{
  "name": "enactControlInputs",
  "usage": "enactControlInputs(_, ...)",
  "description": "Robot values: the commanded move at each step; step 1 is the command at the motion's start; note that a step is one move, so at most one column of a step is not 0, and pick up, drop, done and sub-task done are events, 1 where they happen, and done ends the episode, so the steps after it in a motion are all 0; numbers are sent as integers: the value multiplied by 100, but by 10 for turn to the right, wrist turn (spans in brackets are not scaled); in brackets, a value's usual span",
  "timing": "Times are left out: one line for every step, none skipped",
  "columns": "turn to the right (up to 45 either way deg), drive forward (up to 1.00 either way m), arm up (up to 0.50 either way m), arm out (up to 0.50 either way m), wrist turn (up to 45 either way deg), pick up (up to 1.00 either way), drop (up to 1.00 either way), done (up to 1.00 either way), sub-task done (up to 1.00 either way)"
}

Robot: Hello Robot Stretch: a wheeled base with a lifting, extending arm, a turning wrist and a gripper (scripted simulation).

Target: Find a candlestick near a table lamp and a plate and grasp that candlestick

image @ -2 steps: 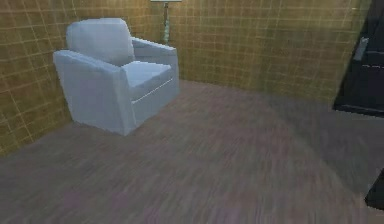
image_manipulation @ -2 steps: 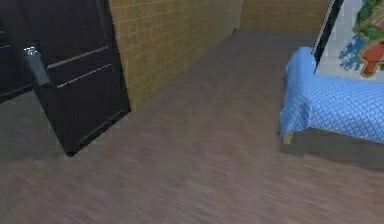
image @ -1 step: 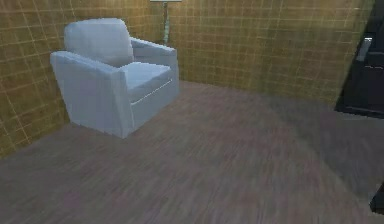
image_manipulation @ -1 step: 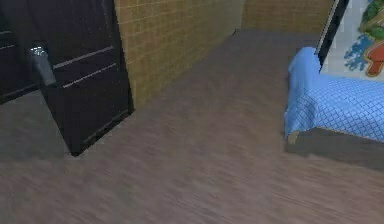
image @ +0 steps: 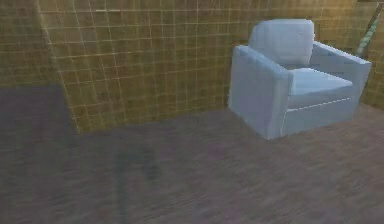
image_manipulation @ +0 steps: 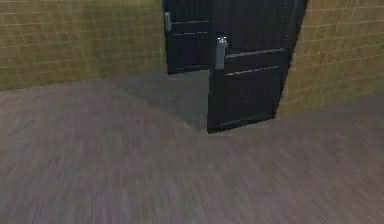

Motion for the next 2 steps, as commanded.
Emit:
enactControlInputs(-270, 0, 0, 0, 0, 0, 0, 0, 0)
enactControlInputs(0, 25, 0, 0, 0, 0, 0, 0, 0)
